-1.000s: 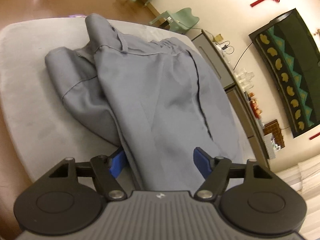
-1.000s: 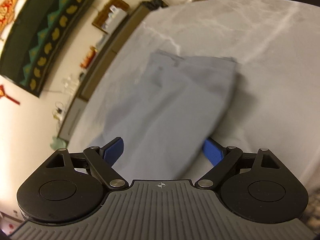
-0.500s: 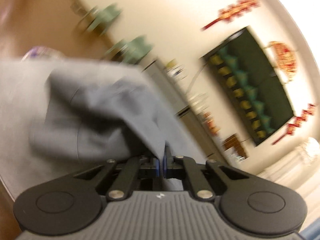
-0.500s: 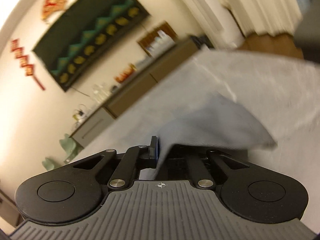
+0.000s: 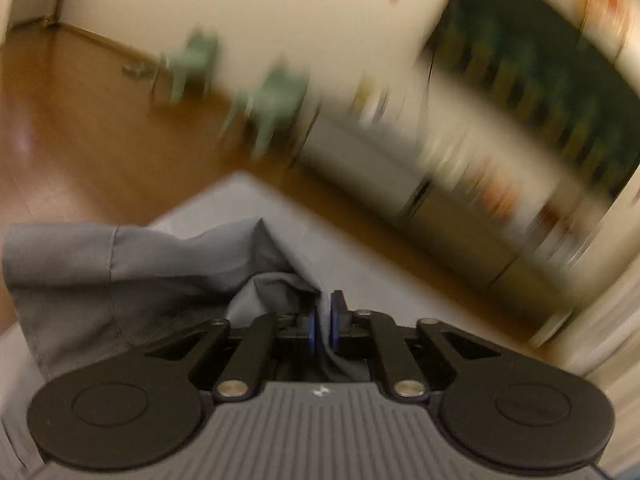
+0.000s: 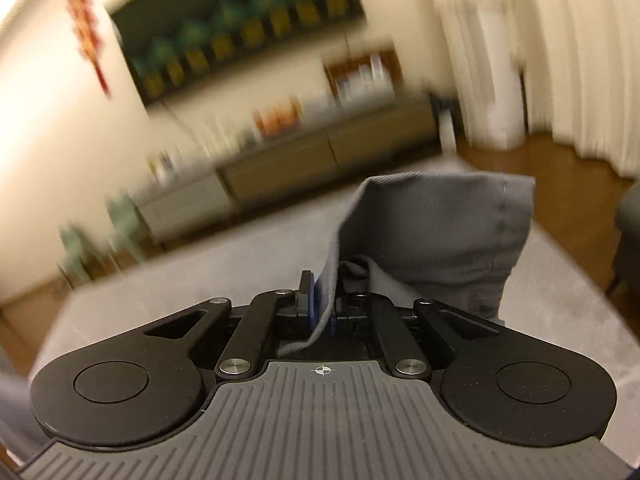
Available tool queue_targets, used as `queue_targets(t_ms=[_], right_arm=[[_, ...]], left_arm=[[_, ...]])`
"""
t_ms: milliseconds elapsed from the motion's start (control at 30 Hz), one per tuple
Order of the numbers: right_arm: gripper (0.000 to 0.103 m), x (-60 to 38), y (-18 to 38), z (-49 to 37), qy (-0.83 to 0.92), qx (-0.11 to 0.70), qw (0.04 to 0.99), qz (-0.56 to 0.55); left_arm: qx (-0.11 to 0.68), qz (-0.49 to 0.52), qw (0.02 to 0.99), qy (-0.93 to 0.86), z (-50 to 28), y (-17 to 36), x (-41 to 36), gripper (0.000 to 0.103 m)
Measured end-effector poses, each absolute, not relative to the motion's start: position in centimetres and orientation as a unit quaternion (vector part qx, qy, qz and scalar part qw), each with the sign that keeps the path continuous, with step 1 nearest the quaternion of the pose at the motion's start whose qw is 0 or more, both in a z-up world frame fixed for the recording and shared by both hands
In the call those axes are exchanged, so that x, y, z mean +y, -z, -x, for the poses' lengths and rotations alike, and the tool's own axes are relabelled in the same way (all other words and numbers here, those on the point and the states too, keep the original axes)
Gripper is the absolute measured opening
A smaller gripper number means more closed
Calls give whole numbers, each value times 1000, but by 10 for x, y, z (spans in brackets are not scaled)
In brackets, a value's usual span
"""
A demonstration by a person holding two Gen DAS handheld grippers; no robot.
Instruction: Fold clothes
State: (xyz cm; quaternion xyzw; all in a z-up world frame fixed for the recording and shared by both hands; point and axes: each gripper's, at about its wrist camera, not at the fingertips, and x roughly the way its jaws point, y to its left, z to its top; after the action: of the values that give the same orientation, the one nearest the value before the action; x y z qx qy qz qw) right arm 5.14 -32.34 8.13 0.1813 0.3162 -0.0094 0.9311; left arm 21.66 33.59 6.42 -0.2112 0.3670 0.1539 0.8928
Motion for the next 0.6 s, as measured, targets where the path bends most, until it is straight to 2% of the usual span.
queue_targets(t_ms=[33, 67, 100, 133, 200, 367, 433, 600], right_arm=[[25, -326, -63, -84, 19, 348, 920, -181], [38, -327, -43, -120, 28, 381, 907, -175], [62, -329, -24, -149, 36, 408, 896, -170], [65, -331, -5, -172, 46, 428, 888, -165], [63, -335, 16, -189, 64, 440, 882, -156], [69, -331, 32, -131, 60, 347, 928, -124], [61, -328, 42, -118, 36, 380, 917, -112], [60, -309, 50, -122, -15, 408, 911, -49]], left_arm=[[413, 177, 878, -162, -256, -40, 338, 15], [451, 150, 860, -187, -282, -17, 336, 15], [485, 124, 840, -209, -306, 7, 333, 15], [479, 125, 844, -206, -308, 16, 327, 15], [452, 126, 862, -189, -300, 28, 315, 19], [379, 49, 913, -141, -225, 34, 275, 20], [370, 43, 919, -128, -208, 36, 272, 26], [399, 86, 896, -173, -184, 60, 323, 29]])
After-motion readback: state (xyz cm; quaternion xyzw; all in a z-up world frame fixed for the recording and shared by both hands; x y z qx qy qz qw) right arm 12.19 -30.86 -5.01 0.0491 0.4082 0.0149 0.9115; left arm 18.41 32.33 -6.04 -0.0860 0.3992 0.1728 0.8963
